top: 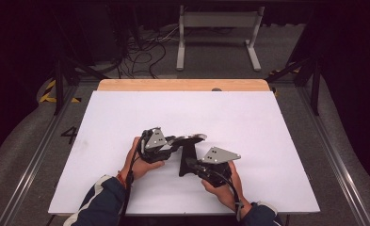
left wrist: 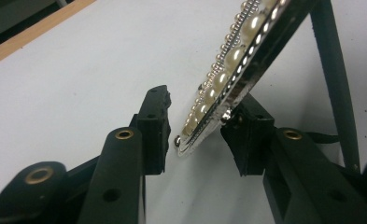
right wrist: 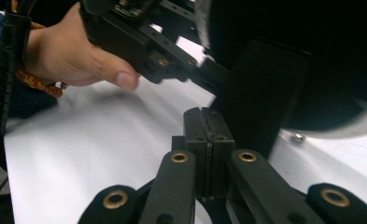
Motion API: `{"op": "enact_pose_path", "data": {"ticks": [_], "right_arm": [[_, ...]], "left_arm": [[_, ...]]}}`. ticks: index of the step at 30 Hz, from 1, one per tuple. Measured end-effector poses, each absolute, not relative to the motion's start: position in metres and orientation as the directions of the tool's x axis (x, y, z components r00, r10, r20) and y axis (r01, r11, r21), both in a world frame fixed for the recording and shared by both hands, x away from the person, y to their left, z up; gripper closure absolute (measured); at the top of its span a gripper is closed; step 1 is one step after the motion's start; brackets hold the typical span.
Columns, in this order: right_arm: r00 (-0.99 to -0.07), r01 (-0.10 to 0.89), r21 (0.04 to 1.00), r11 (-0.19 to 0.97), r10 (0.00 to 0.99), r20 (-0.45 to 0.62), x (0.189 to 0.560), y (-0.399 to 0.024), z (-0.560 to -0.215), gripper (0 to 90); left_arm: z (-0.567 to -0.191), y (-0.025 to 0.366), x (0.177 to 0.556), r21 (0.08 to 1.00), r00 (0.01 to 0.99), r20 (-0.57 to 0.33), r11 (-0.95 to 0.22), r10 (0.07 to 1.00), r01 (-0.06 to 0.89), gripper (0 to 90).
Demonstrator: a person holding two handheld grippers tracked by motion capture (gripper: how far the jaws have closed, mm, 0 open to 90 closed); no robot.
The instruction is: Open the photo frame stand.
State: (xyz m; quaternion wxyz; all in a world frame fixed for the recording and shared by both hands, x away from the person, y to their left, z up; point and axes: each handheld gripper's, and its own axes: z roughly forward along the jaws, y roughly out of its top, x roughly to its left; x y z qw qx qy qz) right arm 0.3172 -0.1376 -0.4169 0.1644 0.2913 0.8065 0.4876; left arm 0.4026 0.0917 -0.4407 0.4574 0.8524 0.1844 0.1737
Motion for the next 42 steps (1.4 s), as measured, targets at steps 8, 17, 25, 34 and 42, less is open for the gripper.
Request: {"op": "enact_pose_path", "data": {"ticks": [8, 17, 25, 34, 42], "right_arm": [[-0.761, 0.308, 0.88, 0.36, 0.648, 0.001, 0.317, -0.107, -0.435, 90.0], [-0.756, 0.309, 0.842, 0.442, 0.651, -0.065, 0.314, -0.087, -0.45, 90.0], [-0.737, 0.337, 0.823, 0.457, 0.672, -0.071, 0.317, -0.085, -0.454, 90.0], [-0.742, 0.354, 0.817, 0.456, 0.669, -0.052, 0.317, -0.086, -0.455, 90.0], [-0.737, 0.363, 0.817, 0.448, 0.675, -0.042, 0.318, -0.09, -0.455, 90.0]], "left_arm": [[-0.441, 0.093, 0.403, 0.843, 0.882, 0.121, -0.516, 0.455, 0.15, 70.4], [-0.441, 0.092, 0.402, 0.842, 0.879, 0.133, -0.52, 0.459, 0.144, 70.6], [-0.441, 0.092, 0.399, 0.835, 0.874, 0.145, -0.531, 0.463, 0.142, 71.4], [-0.44, 0.093, 0.397, 0.827, 0.869, 0.162, -0.544, 0.468, 0.139, 72.0], [-0.439, 0.092, 0.395, 0.816, 0.867, 0.185, -0.564, 0.463, 0.127, 74.0]]}}
